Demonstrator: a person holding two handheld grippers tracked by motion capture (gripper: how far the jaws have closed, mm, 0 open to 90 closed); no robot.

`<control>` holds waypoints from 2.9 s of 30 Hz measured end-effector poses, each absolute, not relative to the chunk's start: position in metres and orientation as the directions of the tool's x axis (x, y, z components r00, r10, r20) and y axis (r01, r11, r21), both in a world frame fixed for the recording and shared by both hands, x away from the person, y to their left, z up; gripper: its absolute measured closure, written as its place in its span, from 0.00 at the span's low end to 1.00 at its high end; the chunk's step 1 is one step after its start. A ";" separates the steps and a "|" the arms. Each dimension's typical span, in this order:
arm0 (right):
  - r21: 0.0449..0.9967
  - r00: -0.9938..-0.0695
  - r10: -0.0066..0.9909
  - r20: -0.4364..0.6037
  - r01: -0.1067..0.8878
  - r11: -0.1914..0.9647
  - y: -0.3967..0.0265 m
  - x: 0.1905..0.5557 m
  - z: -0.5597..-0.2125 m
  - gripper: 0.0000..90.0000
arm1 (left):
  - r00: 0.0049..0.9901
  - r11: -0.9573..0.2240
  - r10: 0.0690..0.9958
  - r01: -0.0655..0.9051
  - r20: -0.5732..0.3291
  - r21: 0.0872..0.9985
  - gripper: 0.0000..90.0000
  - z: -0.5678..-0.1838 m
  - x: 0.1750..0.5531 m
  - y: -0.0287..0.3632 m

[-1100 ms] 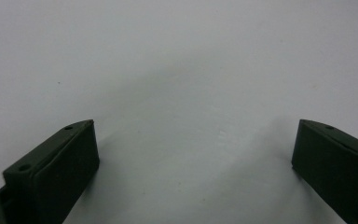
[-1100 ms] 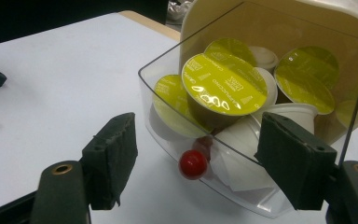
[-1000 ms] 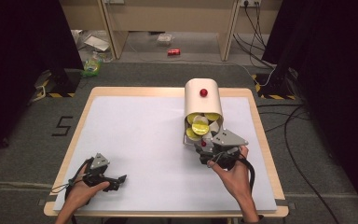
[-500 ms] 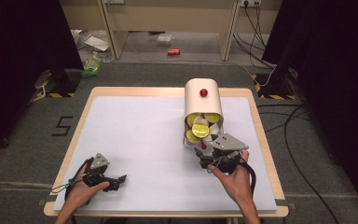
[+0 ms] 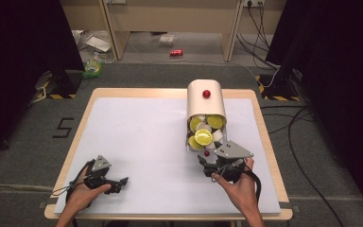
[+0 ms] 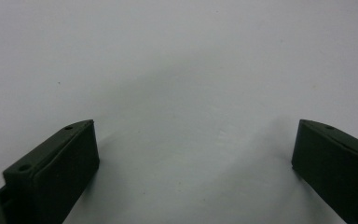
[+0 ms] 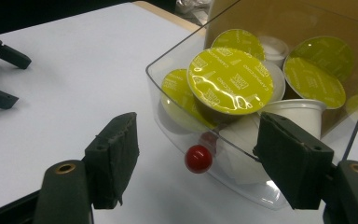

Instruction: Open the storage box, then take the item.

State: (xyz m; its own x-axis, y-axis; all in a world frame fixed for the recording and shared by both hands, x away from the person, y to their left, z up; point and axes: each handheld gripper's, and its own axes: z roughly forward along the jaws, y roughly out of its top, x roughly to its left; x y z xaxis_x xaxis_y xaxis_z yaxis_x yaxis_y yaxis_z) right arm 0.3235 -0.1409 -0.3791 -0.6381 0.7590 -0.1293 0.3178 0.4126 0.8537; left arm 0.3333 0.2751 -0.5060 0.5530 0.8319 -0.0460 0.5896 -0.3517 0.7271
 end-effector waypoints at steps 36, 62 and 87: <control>0.897 -0.611 0.788 -0.076 0.303 0.322 -0.151 0.306 -0.374 0.33 | 0.552 -0.354 0.833 0.591 -0.043 0.725 0.00 -0.506 0.333 0.275; 0.904 -0.578 0.813 -0.074 0.305 0.299 -0.141 0.329 -0.368 0.28 | 0.552 -0.354 0.833 0.590 -0.042 0.726 0.00 -0.506 0.333 0.274; 0.863 -0.583 0.809 -0.080 0.365 0.349 -0.123 0.352 -0.380 0.33 | 0.552 -0.355 0.833 0.590 -0.041 0.726 0.00 -0.506 0.333 0.274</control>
State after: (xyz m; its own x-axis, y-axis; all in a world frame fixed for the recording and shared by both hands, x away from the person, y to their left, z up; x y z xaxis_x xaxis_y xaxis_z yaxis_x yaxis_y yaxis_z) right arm 0.3516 -0.1230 -0.3800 -0.5830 0.8086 -0.0800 0.3654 0.3488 0.8630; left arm 0.3332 0.2744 -0.5060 0.5518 0.8330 -0.0408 0.5895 -0.3549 0.7256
